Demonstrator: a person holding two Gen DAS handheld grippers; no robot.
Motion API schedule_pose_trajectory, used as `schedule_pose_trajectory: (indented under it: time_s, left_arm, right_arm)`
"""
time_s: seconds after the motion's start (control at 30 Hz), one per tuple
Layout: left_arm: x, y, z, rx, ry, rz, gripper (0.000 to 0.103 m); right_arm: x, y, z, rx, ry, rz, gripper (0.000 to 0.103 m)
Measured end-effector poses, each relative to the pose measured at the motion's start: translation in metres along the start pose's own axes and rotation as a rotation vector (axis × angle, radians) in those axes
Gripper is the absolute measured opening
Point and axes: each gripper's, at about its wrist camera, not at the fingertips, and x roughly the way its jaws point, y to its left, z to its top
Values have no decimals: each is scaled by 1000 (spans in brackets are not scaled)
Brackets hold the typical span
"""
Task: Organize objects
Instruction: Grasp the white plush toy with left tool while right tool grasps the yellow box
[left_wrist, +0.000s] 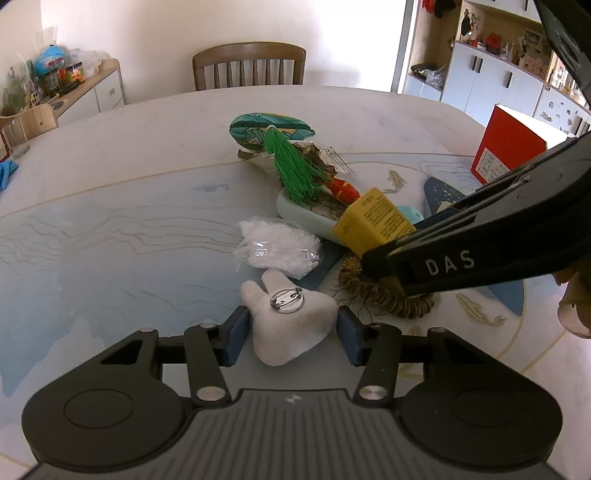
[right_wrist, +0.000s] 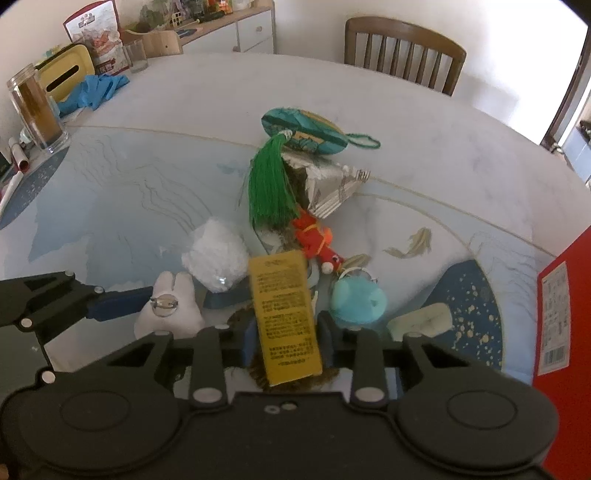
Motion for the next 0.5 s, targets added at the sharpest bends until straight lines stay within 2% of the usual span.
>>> schedule_pose_trajectory:
  time_s: [0.5]
  left_arm:
    - [-45, -11, 17, 26, -28, -23, 50]
  right_arm:
    - [-51, -26, -12, 150, -82, 56, 28]
